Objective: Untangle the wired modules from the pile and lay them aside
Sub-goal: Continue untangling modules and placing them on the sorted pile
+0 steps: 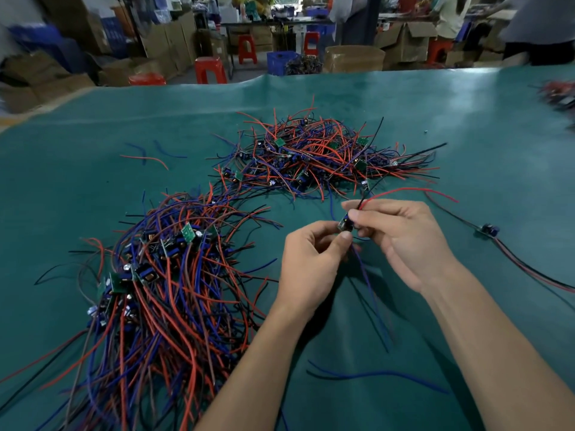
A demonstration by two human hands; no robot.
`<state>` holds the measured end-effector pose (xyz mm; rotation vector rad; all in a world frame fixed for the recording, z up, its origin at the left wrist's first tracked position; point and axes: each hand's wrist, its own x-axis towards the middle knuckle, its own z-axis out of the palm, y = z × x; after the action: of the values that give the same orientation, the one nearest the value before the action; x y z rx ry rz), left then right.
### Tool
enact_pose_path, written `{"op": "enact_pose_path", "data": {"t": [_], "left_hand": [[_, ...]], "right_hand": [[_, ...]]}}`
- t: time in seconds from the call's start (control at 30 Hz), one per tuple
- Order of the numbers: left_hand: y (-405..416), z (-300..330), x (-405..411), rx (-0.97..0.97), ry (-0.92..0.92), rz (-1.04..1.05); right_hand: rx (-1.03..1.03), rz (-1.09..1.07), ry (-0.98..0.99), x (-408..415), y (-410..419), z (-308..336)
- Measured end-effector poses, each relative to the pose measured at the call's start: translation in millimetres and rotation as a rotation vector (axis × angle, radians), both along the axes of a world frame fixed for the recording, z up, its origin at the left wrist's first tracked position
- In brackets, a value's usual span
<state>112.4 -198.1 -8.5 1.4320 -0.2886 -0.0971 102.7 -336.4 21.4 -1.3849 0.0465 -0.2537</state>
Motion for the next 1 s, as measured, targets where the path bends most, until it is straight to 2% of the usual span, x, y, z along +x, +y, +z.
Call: {"op": "enact_pose_path", "data": {"t": [0.2,0.4,0.47,0.77,0.93,1.0], "left_hand": [[-0.7,-4.9,2.7,0.147,-0.040,0.056],[0.0,-2.8,0.4,0.215,-0.060,0.016],[0.1,-1.4,-1.0,0.211,-0.052,-0.003],[-0.3,-1.0,-2.6,0.253,-0.063,-0.008],[0.4,-3.3,-0.4,0.277,-0.087,0.091],[1.9,-4.0,3.0,0.230,-0.071,0.169]], "right_hand": [[-0.109,-0.091,-0.052,2.0,-2.6,-5.7],[-0.401,-0.366,-0.153,6.5,-20.4,-12.4],[-0.427,-0.466,-0.177,6.7,-28.6,-12.0],[0.032,-0.787,-0.153,0.2,-46.0,1.3],[0.130,-1.019,-0.084,-1.2,-53.7,0.6],[0.130,-0.991,-0.002,-0.2,-55.1,-0.1]]}}
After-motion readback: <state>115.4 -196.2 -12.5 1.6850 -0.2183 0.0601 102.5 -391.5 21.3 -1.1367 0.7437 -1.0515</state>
